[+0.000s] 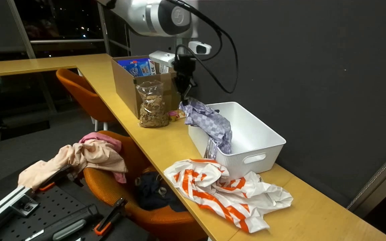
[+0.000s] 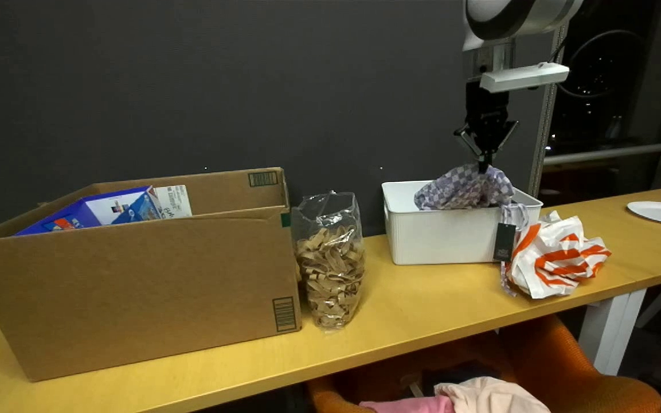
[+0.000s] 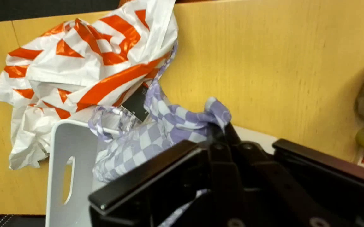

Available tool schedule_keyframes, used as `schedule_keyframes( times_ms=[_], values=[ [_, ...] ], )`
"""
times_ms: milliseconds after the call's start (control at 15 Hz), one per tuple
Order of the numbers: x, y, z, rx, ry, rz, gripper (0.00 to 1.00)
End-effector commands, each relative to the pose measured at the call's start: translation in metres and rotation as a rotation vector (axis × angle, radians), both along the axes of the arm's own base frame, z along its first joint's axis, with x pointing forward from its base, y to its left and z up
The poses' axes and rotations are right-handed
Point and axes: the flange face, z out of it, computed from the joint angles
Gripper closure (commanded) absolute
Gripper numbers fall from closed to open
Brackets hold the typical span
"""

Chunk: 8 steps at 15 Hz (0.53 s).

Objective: Take the clothing out of the basket

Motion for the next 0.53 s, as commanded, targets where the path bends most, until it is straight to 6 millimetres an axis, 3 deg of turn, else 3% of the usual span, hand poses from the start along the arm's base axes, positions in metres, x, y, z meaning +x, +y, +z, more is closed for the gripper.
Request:
schedule_keyframes(
  times_ms=[0, 467],
  values=[
    [-0.050, 0.067, 0.005, -0.077, 0.067, 0.120, 0.99],
    [-0.138, 0.223, -0.007, -0.143, 0.159, 0.412, 0.99]
  ],
)
